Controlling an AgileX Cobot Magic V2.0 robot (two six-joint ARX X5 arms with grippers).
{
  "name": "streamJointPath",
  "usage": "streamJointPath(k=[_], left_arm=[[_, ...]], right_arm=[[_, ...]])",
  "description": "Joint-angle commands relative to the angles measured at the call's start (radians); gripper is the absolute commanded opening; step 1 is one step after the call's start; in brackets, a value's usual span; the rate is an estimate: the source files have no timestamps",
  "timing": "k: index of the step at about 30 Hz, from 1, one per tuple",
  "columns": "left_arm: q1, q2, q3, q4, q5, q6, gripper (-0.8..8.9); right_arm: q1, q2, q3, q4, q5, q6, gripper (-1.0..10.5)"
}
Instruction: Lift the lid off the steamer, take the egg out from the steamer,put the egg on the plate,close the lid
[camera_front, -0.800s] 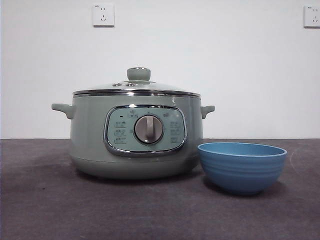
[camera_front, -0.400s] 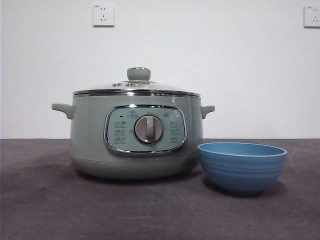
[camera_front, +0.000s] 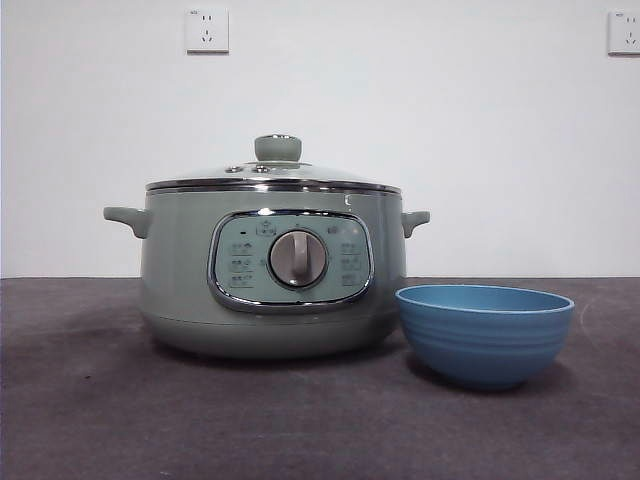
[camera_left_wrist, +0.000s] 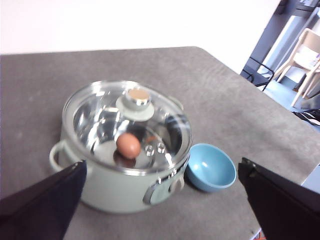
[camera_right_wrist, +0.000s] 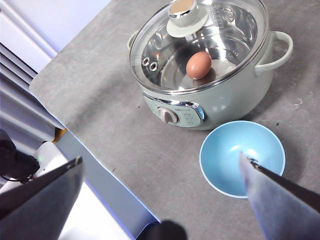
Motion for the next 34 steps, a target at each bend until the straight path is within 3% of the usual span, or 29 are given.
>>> streamJointPath(k=[1,8,20,34], left_arm=[[-0.032,0.050,0.039,0.043,0.003,0.003,5.40],[-0.150,0.234,0.151,0.160,-0.048,0.004,5.39],[-0.403,0.581,0.214,0.447,-0.335,0.016,5.39],[-0.489,0.871,0.214,0.673,-0.474,0.068,5.39]], right_arm=[[0.002,0.000,0.002,0.005,-0.003,0.005,6.0],[0.002,0.000,0.002,0.005,-0.003,0.004,6.0],[0.002,0.000,0.002,0.005,-0.003,0.005,6.0],[0.002,0.000,0.002,0.004,-0.003,0.014,6.0]])
